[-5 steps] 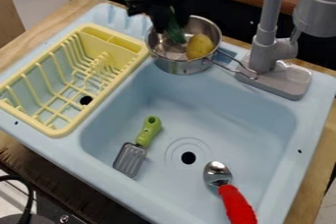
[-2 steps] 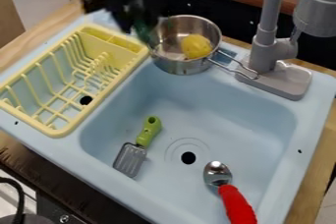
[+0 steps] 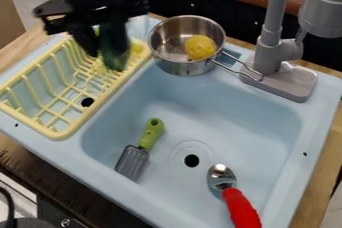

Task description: Moved the green object to the left pocket of the yellow dish drainer

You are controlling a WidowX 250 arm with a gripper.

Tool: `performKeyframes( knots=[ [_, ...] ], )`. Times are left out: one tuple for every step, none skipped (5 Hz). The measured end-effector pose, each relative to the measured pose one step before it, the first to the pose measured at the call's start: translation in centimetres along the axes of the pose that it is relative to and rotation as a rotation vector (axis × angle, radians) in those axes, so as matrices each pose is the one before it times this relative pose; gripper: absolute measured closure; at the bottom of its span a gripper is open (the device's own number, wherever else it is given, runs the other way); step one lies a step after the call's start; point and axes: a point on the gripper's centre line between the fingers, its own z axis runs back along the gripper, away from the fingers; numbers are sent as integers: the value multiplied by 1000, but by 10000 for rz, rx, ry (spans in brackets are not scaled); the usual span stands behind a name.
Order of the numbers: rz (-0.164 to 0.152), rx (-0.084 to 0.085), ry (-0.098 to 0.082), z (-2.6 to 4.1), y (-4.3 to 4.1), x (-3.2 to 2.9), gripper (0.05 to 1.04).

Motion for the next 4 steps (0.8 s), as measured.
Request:
performKeyframes(
  knots=[
    [-174,37,-228,-897,1784,823,691],
    [127,-69,-257,-1107,897,1094,691],
    [844,-29,-373,-1503,-196,2324,691],
    [678,-92,-418,-1114,-507,2060,692]
  ],
)
